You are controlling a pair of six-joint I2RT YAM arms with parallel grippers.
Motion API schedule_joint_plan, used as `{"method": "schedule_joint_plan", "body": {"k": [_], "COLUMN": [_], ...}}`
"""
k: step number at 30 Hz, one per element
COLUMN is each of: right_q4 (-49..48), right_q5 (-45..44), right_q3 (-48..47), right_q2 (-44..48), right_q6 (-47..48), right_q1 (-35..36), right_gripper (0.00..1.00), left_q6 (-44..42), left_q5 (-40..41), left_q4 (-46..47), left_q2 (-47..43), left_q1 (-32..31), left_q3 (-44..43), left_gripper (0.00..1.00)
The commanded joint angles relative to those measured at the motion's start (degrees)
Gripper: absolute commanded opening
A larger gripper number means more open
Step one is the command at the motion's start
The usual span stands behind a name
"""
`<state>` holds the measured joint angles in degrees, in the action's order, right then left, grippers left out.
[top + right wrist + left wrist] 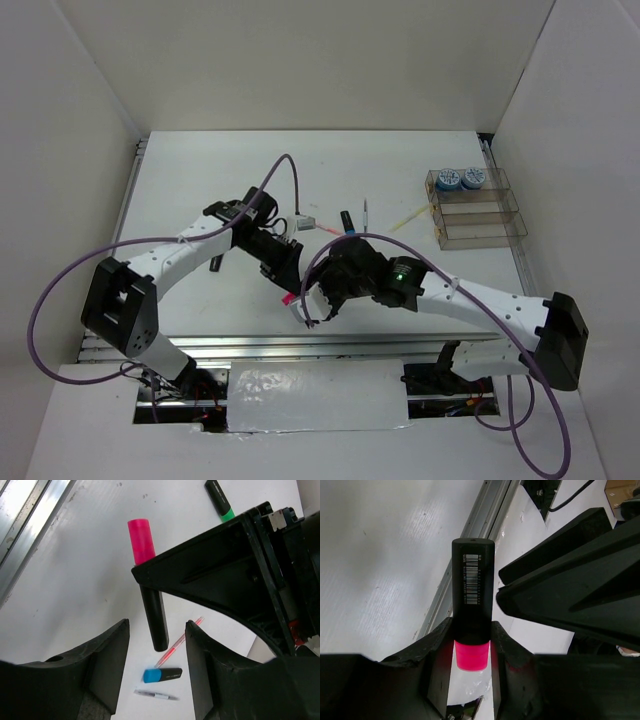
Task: Sort the stationery into containers
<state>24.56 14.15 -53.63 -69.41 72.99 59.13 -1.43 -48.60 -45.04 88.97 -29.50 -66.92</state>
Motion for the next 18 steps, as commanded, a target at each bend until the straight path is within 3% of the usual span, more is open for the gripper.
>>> {"method": "schedule_joint_plan", "body": {"k": [1,12,15,16,18], "right_q4": [1.2,2.9,3.0,2.9,2.2], "right_q5": [0.3,-1.1,-1.5,-1.7,-2.4], "right_q3": [-3.5,-4.6,-4.3,-4.0,-3.7], "right_q2": [-1.3,-5.6,-5.6,-5.6,-5.0], "right_q6": [0.7,2.9,3.2,3.1,2.8], "right_q1": [0.6,0.7,0.5,0.5,0.4], "right_gripper": [0.55,0.40,0.31,0.23,0.11], "left_q6": [-1.1,-0.9,-0.9,-0.9,-0.7], "left_q5": [-2.8,-4.6,-4.8,-4.8,-4.6], "left_q4": [-0.8,-0.4,-0.2,0.0,0.3], "left_q2": [0.3,1.2,1.4,1.3,1.2], "left_q1": [-0.7,-0.7,-0.7,-0.7,-0.7], "left_q3": [-2.4,-2.7,-2.8,-2.7,-2.4], "left_gripper": [0.06,0.05,0.02,0.02,0.10]}}
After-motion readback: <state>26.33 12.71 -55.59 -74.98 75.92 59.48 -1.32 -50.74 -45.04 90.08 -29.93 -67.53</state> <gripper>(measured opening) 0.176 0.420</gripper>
